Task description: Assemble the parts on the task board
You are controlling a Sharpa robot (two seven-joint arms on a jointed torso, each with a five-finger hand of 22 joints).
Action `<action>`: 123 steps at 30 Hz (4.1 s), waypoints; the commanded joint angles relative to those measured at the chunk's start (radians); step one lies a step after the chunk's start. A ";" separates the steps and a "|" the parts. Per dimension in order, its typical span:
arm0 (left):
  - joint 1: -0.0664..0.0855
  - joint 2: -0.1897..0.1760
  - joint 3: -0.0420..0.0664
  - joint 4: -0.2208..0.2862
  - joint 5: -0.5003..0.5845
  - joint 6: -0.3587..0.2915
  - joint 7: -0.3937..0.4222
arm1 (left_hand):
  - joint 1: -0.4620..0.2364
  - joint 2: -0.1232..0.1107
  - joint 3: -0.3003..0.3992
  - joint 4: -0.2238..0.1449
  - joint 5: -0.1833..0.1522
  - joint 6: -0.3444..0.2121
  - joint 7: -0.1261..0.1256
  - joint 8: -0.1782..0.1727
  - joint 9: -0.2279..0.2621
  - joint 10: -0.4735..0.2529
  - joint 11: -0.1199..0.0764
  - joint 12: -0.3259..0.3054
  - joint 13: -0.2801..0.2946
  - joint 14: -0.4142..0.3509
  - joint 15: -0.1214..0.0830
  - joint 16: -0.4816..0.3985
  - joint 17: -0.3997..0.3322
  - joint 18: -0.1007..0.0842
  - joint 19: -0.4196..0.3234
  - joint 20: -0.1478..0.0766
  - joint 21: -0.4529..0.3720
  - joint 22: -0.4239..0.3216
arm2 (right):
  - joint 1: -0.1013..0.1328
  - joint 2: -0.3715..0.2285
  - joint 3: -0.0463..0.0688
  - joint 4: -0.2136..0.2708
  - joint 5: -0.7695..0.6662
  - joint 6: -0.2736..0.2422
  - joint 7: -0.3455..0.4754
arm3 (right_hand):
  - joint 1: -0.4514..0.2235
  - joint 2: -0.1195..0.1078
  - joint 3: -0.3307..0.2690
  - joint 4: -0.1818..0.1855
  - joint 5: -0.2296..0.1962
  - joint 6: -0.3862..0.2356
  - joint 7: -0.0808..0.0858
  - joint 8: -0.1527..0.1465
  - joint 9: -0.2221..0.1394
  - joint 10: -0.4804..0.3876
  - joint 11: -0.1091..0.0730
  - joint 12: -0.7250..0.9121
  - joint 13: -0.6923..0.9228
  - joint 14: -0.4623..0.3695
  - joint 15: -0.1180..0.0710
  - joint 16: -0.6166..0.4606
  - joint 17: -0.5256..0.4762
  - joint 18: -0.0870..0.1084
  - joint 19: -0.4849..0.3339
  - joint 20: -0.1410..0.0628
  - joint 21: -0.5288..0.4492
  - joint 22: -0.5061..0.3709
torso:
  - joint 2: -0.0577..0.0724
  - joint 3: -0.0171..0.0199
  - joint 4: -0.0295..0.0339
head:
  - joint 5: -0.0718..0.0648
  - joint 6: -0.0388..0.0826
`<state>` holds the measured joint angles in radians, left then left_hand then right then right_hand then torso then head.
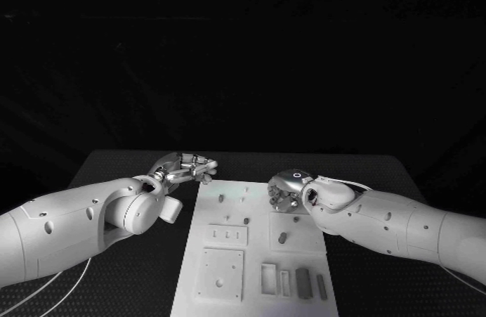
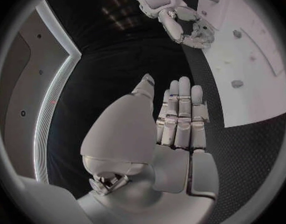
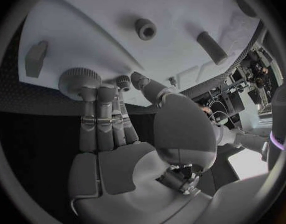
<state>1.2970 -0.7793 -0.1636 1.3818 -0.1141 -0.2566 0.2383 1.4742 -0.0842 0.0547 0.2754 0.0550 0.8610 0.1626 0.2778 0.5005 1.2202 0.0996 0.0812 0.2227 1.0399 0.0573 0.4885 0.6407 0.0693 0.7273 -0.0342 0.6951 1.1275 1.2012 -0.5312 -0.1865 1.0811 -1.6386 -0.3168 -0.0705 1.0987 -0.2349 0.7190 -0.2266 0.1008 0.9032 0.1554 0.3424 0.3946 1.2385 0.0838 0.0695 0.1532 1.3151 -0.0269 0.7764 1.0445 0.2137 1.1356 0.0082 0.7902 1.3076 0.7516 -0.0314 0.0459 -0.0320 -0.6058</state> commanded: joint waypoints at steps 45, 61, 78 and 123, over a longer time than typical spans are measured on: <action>0.000 0.007 0.001 -0.006 0.015 0.015 0.003 | 0.017 0.003 -0.013 0.013 0.000 0.001 0.007 -0.006 0.003 0.004 0.001 -0.008 0.003 0.005 -0.001 -0.004 0.003 -0.009 0.001 -0.009 -0.005 0.003 | -0.003 0.002 -0.001 0.047 -0.052 -0.198 -0.092 | 0.039 0.085 0.087 -0.053 -0.040 0.135 -0.049 0.050 0.035 0.146 -0.052 0.035 0.064 0.005 -0.051 0.133 -0.007 0.048 0.014 -0.033 0.144 0.021 | 0.019 -0.0050 0.0103 | -0.006 0.029; 0.000 0.014 0.001 -0.011 0.017 0.015 0.004 | 0.017 0.003 -0.014 0.013 0.000 0.001 0.007 -0.006 0.003 0.004 0.001 -0.009 0.003 0.005 0.000 -0.004 0.003 -0.009 0.001 -0.008 -0.005 0.003 | 0.006 0.053 0.001 0.038 -0.095 -0.256 -0.108 | 0.041 0.074 0.099 -0.050 -0.043 0.140 -0.051 0.049 0.037 0.151 -0.053 0.034 0.070 0.007 -0.053 0.138 -0.011 0.048 0.017 -0.034 0.150 0.020 | 0.023 -0.0067 0.0154 | -0.003 0.041; -0.001 0.021 0.001 -0.010 0.017 0.016 0.004 | 0.018 0.004 -0.017 0.014 0.000 0.000 0.008 -0.006 0.003 0.004 0.001 -0.009 0.004 0.004 0.000 -0.005 0.003 -0.009 0.000 -0.008 -0.005 0.003 | 0.016 0.122 0.003 -0.030 -0.100 -0.238 -0.106 | 0.040 0.071 0.104 -0.047 -0.043 0.141 -0.052 0.048 0.038 0.151 -0.054 0.032 0.073 0.008 -0.053 0.140 -0.013 0.048 0.018 -0.034 0.153 0.019 | 0.029 -0.0092 0.0187 | 0.002 0.042; 0.001 0.014 0.002 0.003 0.017 0.013 0.002 | 0.020 0.004 -0.023 0.014 -0.001 -0.001 0.008 -0.007 0.004 0.003 0.002 -0.011 0.005 0.003 0.000 -0.006 0.004 -0.010 0.000 -0.008 -0.006 0.003 | 0.016 0.158 0.002 -0.084 -0.044 -0.206 -0.087 | 0.021 0.034 0.107 -0.036 -0.026 0.102 -0.035 0.019 0.031 0.110 -0.037 -0.001 0.075 -0.009 -0.038 0.138 -0.033 0.048 0.002 -0.030 0.152 0.014 | 0.049 -0.0169 0.0292 | 0.006 0.038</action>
<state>1.2970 -0.7670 -0.1630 1.3832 -0.1006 -0.2543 0.2345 1.4856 -0.0802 0.0361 0.2895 0.0550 0.8610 0.1625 0.2741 0.5032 1.2205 0.1001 0.0765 0.2263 1.0398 0.0573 0.4886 0.6433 0.0538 0.7272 -0.0337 0.6960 1.1293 1.2179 -0.3759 -0.1837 0.9985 -1.7120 -0.5393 -0.1700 1.1225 -0.1917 0.8287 -0.2717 0.0815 1.0166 0.1174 0.3679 0.4307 1.3651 0.0381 0.0771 0.1928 1.3091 -0.0676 0.9140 1.0134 0.1919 1.1422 -0.0228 0.9405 1.3094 0.8000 -0.0482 0.0755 -0.0276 -0.5672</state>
